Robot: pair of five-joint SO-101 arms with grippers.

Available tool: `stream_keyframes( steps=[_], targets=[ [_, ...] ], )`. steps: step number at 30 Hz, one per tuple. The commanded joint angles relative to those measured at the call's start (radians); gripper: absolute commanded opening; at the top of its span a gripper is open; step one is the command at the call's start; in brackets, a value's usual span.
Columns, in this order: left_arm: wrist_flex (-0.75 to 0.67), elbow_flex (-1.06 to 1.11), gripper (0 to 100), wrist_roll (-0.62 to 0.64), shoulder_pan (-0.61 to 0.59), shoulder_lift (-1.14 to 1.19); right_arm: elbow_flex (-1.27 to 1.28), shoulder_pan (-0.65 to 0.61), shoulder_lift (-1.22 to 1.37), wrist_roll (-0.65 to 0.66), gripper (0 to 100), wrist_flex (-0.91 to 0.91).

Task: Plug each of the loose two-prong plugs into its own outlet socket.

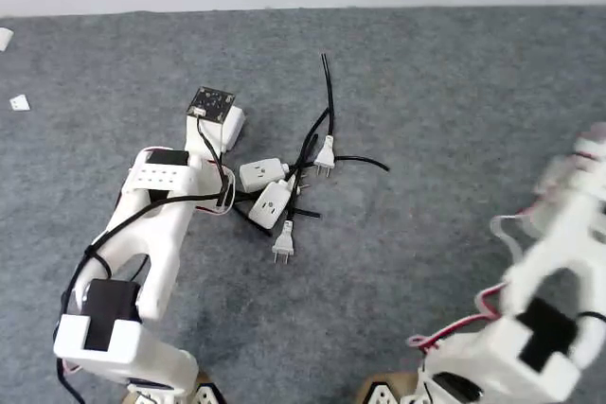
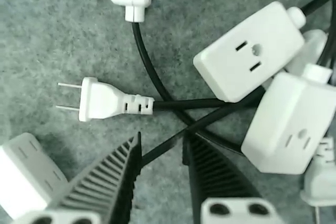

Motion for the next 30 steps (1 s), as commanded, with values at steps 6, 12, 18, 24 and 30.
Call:
stream_keyframes(
  steps=[6,12,18,24,30],
  targets=[
    [-0.021,-0.015,12,-0.012,0.003,-0.02,-0.219,0.119,0.191,0.126,28.4,0.013],
    [-0.118,0.125,12,-0.02,0.017,-0.155,-0.373,0.104,0.154,0.072,25.0,0.305],
    [-0.203,0.317,10,-0.152,0.104,-0.331,-0.278,-0.022,0.01,0.009,0.1,0.446],
    [-0.209,0.314,1,-0.153,0.112,-0.327,0.117,-0.206,-0.165,-0.064,0.9,0.229],
    [-0.209,0.315,1,-0.152,0.143,-0.356,0.621,-0.466,-0.277,-0.14,0.9,-0.286]
  ],
)
